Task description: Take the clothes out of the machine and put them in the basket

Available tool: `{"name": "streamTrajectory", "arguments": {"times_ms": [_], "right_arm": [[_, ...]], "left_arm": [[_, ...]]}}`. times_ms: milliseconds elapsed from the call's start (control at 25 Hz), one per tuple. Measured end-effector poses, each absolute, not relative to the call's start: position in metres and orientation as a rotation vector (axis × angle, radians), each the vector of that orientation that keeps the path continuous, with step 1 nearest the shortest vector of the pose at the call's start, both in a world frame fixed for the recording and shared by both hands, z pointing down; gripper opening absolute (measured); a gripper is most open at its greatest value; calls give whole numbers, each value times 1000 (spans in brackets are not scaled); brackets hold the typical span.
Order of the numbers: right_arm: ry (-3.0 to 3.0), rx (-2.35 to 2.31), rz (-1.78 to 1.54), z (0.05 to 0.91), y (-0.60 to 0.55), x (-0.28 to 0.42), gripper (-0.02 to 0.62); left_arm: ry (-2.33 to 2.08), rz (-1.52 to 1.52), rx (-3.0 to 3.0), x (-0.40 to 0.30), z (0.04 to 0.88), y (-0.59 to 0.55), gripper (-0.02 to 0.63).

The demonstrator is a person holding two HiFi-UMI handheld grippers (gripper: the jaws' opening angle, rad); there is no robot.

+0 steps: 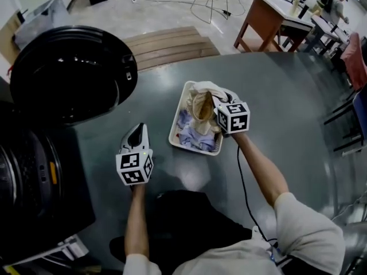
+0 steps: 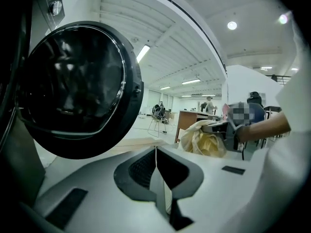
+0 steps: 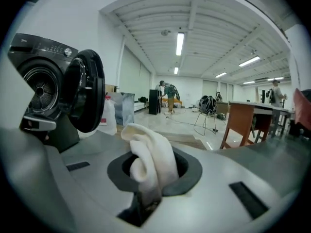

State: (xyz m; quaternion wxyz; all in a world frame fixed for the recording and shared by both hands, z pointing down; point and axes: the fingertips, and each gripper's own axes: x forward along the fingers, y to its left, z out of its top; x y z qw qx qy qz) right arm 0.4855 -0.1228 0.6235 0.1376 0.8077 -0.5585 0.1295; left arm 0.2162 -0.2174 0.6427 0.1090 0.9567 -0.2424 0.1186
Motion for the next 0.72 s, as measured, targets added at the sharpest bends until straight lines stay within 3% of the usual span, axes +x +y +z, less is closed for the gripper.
{"name": "streamTrajectory", "arguments": {"times_ms": [720], "right_arm": [[-1381,2129,754,833,-134,498,64]], "left_arm": [[-795,458,2730,167,700,-238,25]]}}
